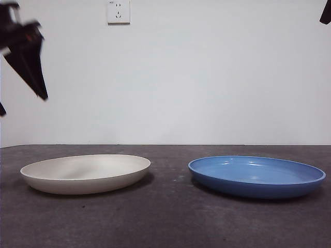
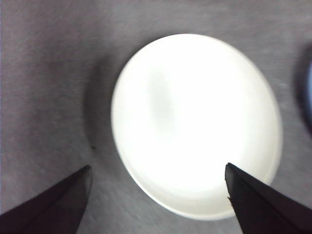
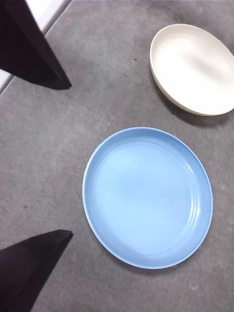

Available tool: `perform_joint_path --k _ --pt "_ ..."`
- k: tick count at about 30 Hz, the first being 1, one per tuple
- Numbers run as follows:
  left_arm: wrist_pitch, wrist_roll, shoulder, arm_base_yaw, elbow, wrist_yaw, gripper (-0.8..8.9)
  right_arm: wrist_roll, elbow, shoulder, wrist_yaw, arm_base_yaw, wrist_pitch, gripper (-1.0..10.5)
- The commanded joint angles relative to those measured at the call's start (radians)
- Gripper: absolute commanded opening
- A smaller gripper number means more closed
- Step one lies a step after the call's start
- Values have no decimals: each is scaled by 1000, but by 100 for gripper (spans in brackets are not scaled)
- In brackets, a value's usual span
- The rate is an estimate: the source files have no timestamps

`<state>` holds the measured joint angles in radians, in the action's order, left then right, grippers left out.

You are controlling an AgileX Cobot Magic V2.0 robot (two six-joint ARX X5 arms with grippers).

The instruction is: Pick up the white plate, put it on the blue plate, put it on desk

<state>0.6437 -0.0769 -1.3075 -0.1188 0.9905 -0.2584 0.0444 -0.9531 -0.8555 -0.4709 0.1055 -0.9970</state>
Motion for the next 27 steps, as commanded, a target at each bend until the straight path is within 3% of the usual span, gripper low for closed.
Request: perform_joint_path --k 1,11,22,27 --pt "-17 0 -90 -2 54 38 434 -11 -18 -6 -1 4 10 463" --pt "-36 21 -345 -8 166 84 433 -11 -18 -6 0 5 17 462" --pt "-59 43 -447 -39 182 175 427 -11 -18 -6 0 5 25 462" --pt "-56 43 -451 -52 182 197 274 -11 -18 -6 0 5 25 462"
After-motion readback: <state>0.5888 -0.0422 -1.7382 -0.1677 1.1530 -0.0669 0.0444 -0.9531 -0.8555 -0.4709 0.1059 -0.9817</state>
